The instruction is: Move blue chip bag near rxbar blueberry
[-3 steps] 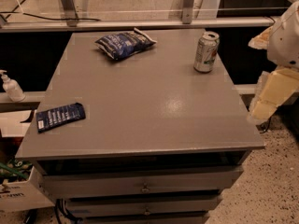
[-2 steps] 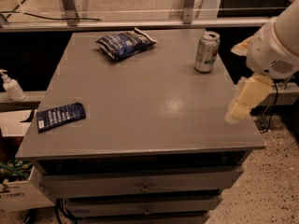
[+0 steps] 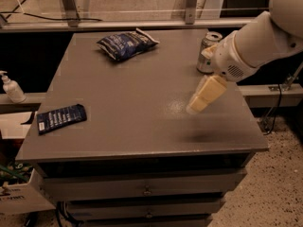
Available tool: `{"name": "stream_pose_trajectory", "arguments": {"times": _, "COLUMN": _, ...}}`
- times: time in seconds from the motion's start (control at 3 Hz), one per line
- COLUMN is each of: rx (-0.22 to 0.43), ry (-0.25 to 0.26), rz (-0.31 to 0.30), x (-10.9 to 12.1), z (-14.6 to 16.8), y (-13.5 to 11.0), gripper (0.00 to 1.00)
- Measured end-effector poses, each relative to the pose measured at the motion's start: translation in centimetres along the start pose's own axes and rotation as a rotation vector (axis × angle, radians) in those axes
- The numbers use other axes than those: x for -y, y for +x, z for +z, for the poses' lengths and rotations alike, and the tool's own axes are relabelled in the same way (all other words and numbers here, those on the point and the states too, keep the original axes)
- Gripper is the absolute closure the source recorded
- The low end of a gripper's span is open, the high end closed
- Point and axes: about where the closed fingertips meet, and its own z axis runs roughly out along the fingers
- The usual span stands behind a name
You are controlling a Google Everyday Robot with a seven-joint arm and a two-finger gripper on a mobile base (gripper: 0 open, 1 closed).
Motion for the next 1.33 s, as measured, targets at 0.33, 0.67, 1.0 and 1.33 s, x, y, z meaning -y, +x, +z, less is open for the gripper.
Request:
{"name": "stream_pose_trajectory", "arguments": {"times": 0.33, "rx": 0.124, "ry": -0.014, "rz": 0.056, "x": 1.0, "z": 2.1, "y": -3.4, "gripper": 0.0}}
{"name": "stream_pose_trajectory", "arguments": {"times": 0.67, "rx": 0.124, "ry": -0.014, "rz": 0.056, "x": 1.0, "z": 2.1, "y": -3.4, "gripper": 0.0}}
{"name": "stream_pose_trajectory", "arguments": {"times": 1.0, "rx": 0.159, "ry": -0.003, "rz": 0.065, "x": 1.5, "z": 3.1, "y": -3.8, "gripper": 0.0}}
{"name": "stream_pose_trajectory", "arguments": {"times": 1.33, "rx": 0.205, "ry": 0.026, "rz": 0.054, "x": 2.6, "z": 5.3, "y": -5.5, "gripper": 0.0}}
